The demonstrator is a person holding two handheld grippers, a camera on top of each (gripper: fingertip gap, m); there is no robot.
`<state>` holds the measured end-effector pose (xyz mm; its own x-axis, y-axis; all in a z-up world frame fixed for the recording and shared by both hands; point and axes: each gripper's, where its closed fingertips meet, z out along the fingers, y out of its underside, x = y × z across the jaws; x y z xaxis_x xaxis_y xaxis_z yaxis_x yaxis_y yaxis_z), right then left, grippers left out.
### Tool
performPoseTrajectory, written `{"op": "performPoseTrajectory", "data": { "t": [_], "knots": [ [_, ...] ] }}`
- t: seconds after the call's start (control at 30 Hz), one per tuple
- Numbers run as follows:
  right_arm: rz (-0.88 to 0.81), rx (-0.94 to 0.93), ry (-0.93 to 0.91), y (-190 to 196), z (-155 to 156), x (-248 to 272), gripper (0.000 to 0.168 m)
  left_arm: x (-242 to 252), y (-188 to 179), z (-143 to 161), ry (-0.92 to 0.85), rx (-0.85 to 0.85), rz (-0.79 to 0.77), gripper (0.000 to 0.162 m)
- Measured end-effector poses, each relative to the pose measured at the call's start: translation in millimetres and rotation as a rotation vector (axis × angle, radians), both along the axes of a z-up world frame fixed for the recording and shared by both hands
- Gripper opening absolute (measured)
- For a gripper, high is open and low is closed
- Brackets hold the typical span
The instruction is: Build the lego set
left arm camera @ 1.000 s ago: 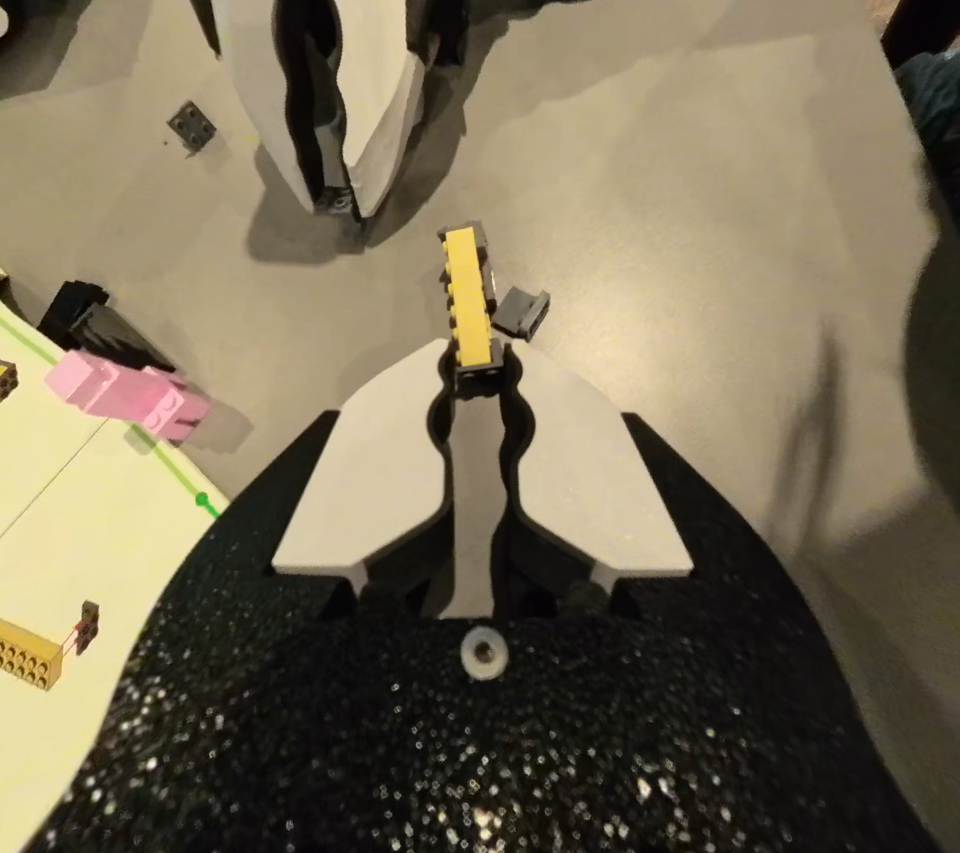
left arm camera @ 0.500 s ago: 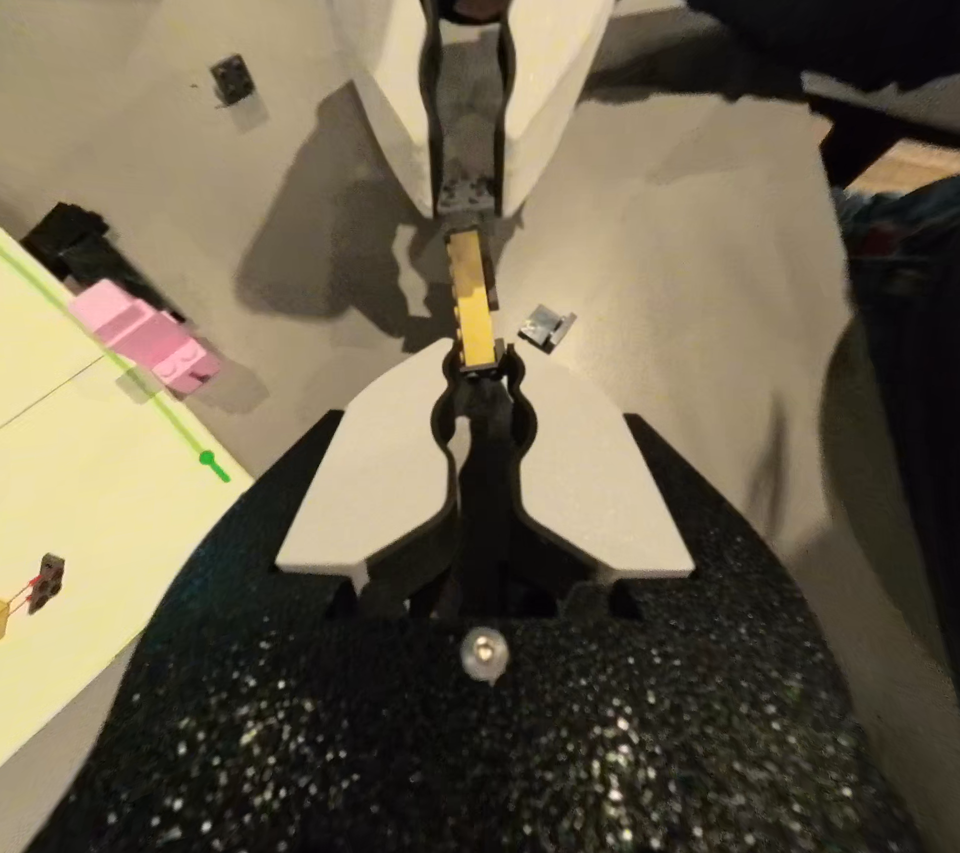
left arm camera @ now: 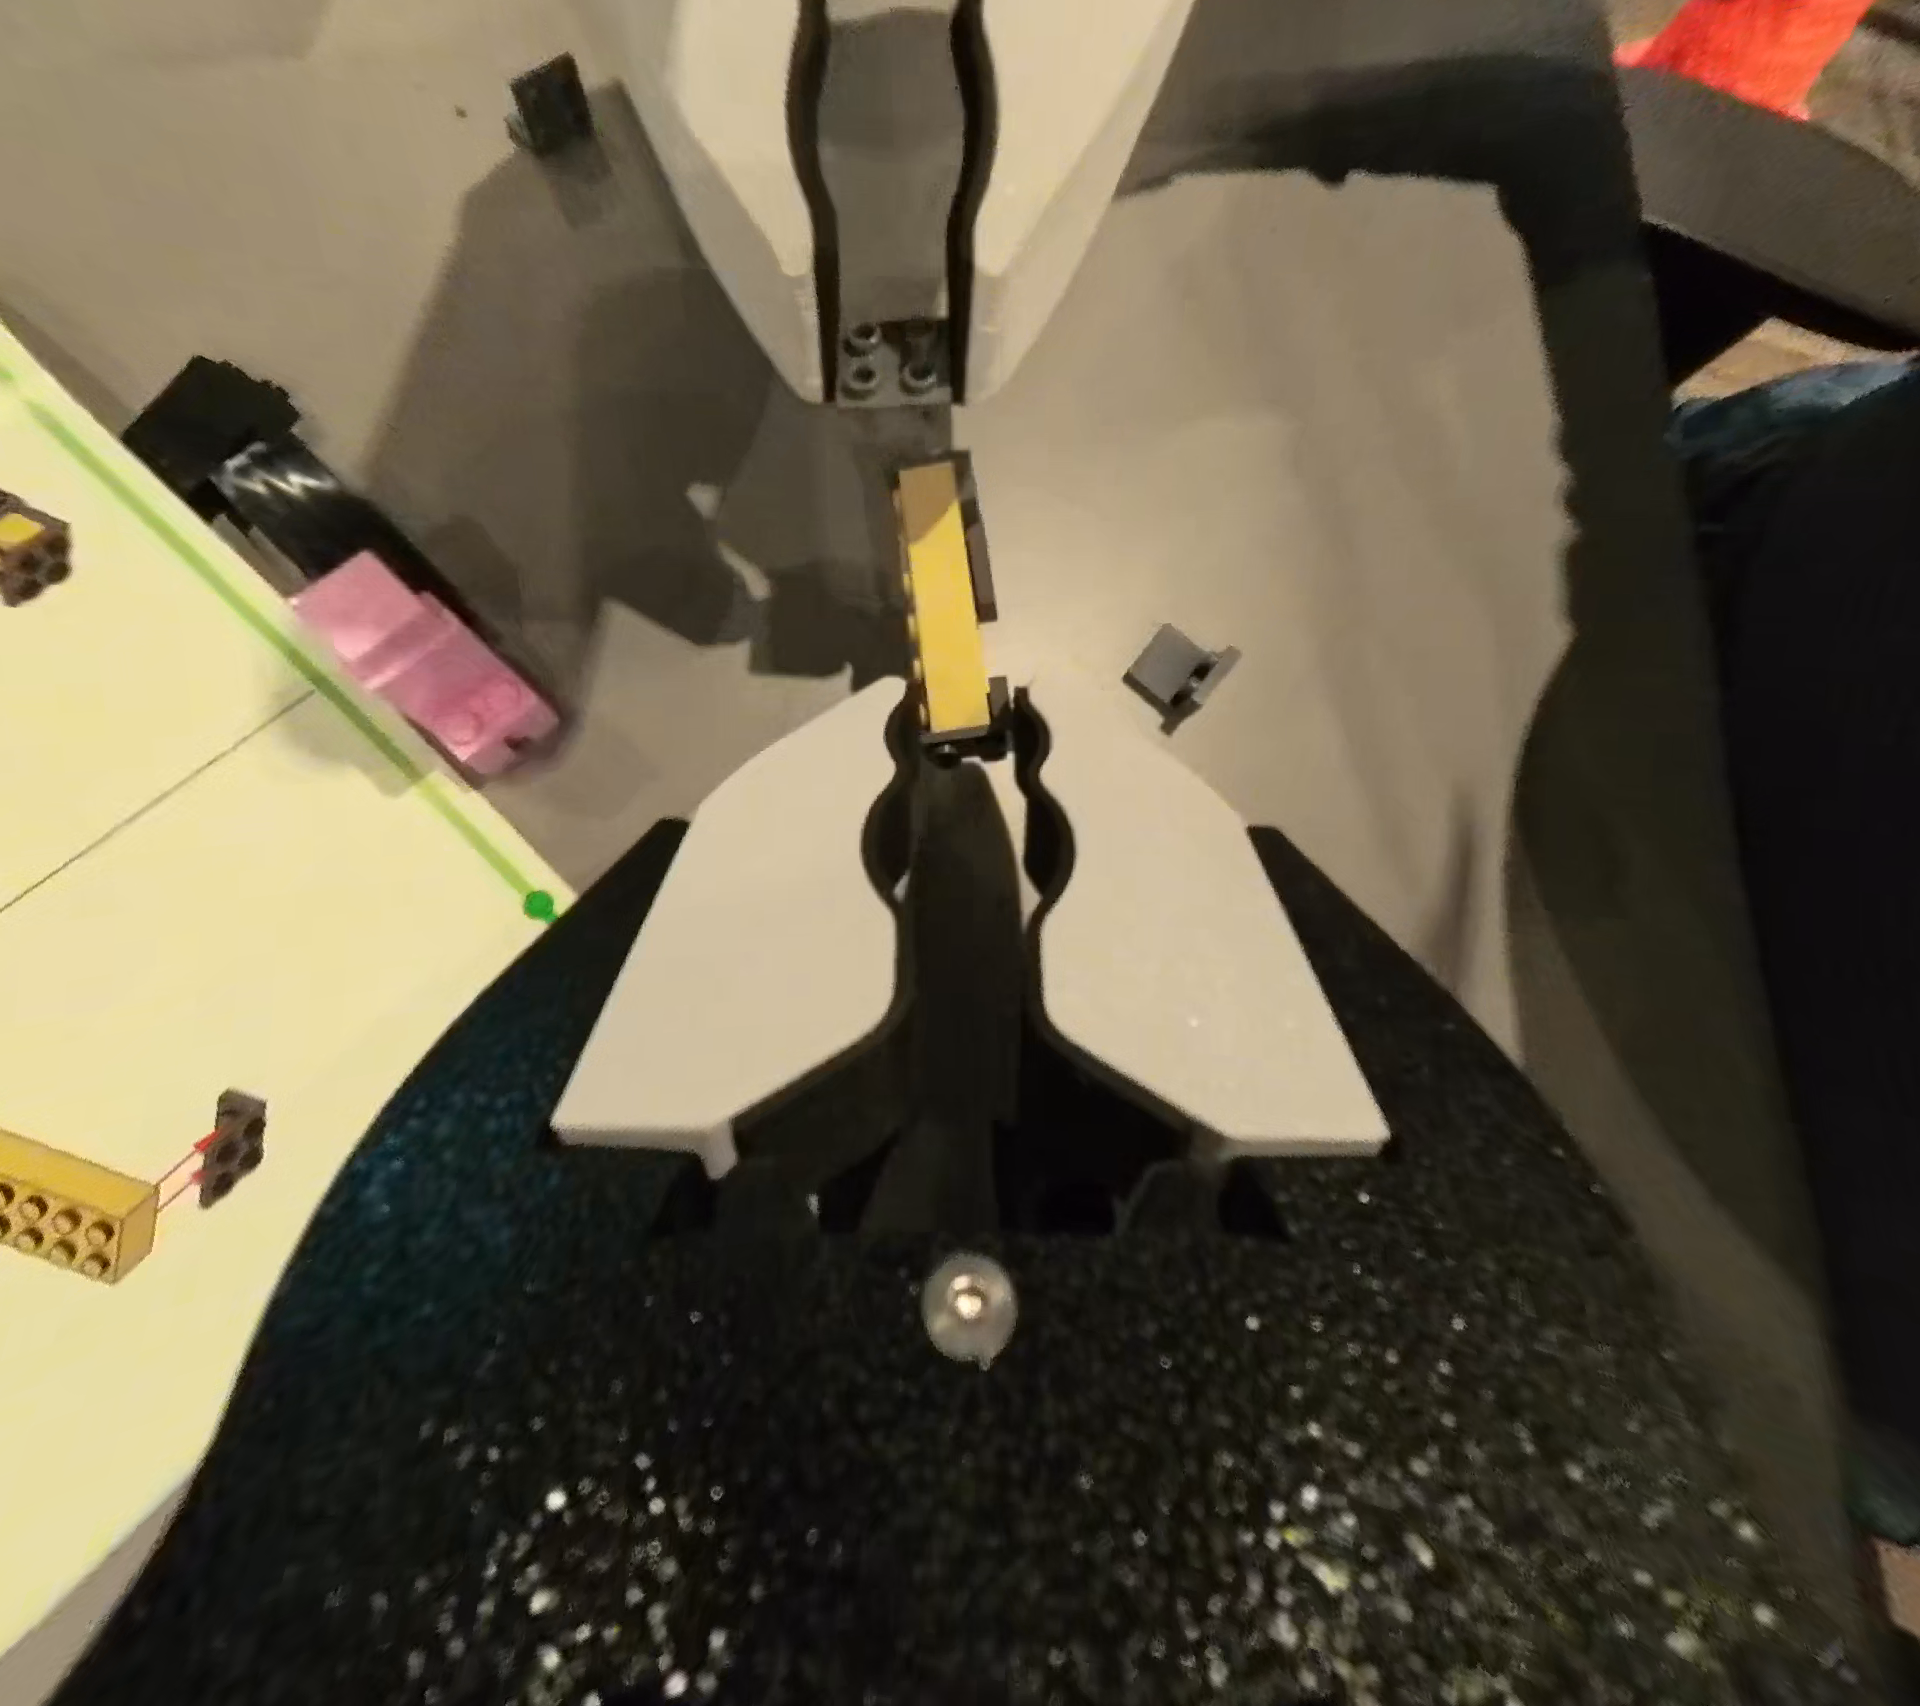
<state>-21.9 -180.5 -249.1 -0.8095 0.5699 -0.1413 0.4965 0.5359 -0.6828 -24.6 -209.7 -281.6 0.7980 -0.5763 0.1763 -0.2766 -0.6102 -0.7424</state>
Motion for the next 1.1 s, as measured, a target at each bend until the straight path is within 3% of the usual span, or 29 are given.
{"op": "performPoseTrajectory", "data": {
  "t": [0.37, 0.83, 1.1],
  "knots": [
    [0.056, 0.219, 0.034, -7, -31, 11, 0.017, 7, -1, -20, 0.177, -0.003, -0.052, 0.016],
    [0.088, 0.237, -0.033, -14, -33, 14, 0.016, 10, 0, -20, 0.183, 0.019, -0.060, 0.016],
    [-0.109, 0.149, -0.036, 16, -20, 20, 0.016, 11, 1, -20, 0.171, 0.035, -0.058, 0.017]
  ]
}}
